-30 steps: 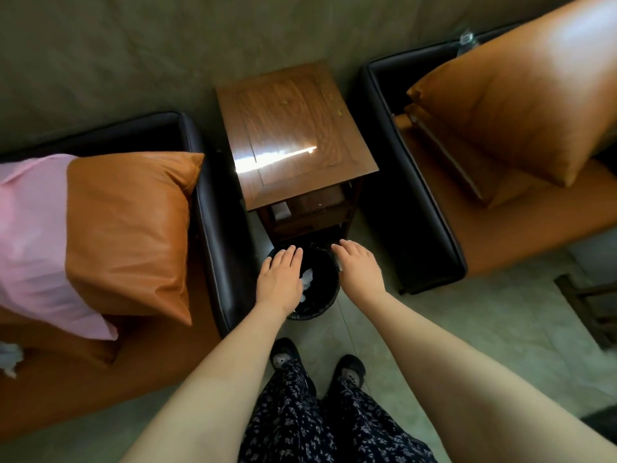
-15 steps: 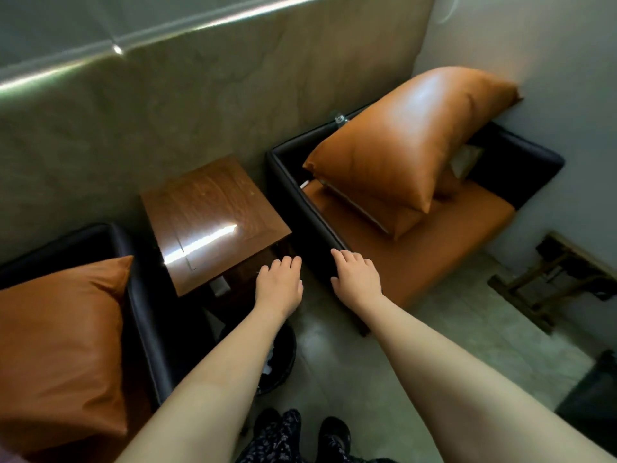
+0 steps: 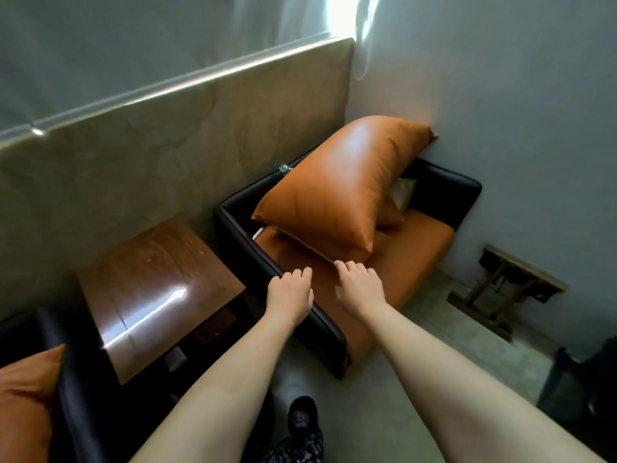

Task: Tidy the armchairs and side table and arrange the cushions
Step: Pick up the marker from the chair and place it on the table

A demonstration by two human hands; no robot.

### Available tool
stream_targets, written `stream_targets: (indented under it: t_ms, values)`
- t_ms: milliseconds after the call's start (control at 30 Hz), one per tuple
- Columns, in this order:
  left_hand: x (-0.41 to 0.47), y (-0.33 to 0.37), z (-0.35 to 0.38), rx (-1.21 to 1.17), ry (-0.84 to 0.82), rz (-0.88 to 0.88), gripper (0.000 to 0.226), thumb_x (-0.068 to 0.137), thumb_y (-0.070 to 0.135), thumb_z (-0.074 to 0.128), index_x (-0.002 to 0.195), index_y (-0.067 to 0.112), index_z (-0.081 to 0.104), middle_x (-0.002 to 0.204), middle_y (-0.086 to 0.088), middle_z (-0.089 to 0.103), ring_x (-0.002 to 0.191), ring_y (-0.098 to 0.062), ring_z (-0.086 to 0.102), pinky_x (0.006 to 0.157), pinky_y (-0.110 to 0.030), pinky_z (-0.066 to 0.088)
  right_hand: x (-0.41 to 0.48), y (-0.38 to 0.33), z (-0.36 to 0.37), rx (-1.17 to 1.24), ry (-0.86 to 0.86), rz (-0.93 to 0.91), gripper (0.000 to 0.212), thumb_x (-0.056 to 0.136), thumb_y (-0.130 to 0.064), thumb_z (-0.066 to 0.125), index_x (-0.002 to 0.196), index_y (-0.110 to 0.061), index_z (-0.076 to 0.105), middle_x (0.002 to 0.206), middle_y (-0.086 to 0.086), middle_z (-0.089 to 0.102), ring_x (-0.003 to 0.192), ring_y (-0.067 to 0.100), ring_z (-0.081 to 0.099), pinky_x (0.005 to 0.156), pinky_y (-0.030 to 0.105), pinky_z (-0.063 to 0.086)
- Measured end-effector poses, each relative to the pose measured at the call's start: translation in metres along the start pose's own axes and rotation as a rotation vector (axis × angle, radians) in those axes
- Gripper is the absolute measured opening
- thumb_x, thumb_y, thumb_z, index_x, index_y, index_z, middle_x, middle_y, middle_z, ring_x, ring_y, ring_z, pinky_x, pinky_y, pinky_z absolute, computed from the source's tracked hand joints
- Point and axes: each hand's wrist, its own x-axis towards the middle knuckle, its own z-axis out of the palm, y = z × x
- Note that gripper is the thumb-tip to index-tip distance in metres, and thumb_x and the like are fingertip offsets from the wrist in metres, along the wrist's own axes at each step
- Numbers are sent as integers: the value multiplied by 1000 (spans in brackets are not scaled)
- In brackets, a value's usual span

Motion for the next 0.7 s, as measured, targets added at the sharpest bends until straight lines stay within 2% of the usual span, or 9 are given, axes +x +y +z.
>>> stream_targets:
  t_ms: [267, 700]
  values:
    - [80, -23, -12, -4, 58, 10, 44, 97, 34, 42, 138, 16, 36, 125, -3, 54, 112, -23, 56, 81, -35, 46, 82, 5, -15, 6, 47, -72, 53, 93, -24, 50, 144, -16, 35, 139, 6, 48, 129, 26, 42, 103, 35, 34]
    - [191, -67, -34, 3, 57, -88, 46, 97, 32, 44, 138, 15, 34, 130, -5, 48, 118, -24, 50, 85, -37, 45, 207, 9, -42, 11, 98, -149, 57, 94, -24, 49, 147, -17, 31, 146, 7, 42, 137, 25, 34, 110, 36, 29]
